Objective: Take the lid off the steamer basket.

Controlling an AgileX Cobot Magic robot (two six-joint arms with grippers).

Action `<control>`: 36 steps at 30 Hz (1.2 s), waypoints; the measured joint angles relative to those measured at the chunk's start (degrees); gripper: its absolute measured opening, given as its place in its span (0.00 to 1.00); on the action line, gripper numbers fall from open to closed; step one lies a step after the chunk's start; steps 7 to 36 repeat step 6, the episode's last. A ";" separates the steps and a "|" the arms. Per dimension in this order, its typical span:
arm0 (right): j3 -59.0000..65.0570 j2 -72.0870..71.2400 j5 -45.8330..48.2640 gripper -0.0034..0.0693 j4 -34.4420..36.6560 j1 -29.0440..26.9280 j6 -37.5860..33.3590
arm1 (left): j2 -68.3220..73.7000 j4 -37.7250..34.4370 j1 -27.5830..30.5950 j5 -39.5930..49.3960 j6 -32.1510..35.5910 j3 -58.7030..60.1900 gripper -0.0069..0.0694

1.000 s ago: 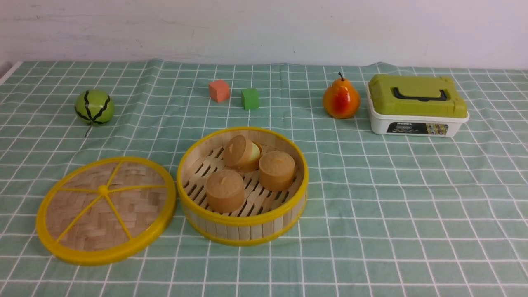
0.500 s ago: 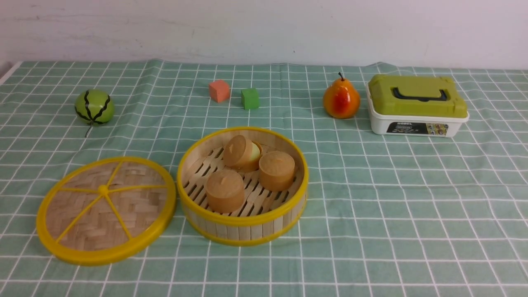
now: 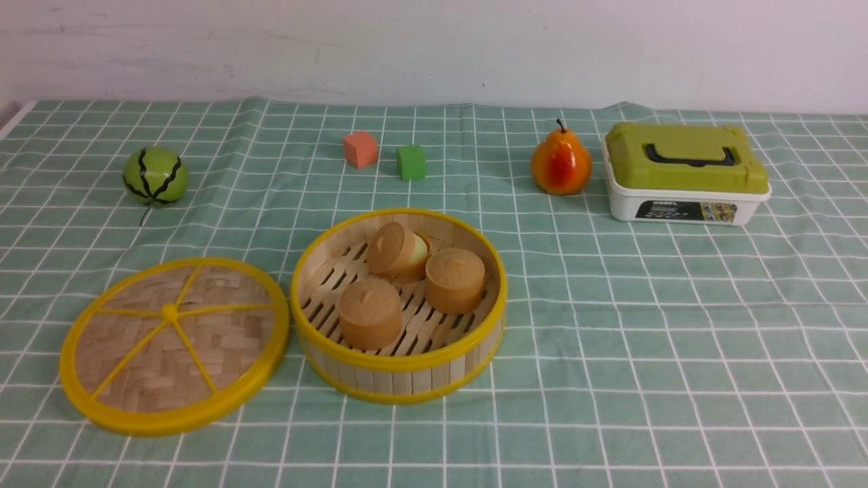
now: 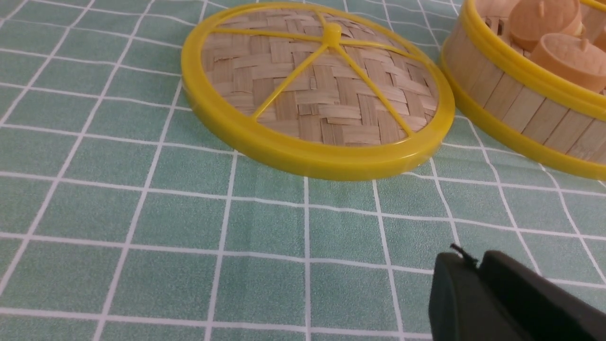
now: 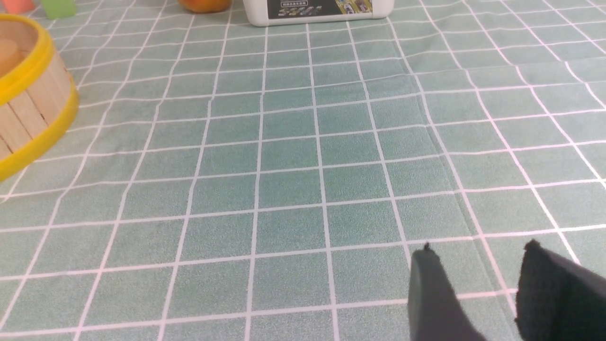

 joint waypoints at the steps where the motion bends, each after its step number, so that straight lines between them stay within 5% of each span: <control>1: 0.00 0.00 0.00 0.38 0.00 0.00 0.00 | 0.00 0.00 0.00 0.00 0.00 0.00 0.17; 36: 0.00 0.00 0.00 0.38 0.00 0.00 0.00 | 0.00 0.00 0.00 0.00 -0.06 0.00 0.17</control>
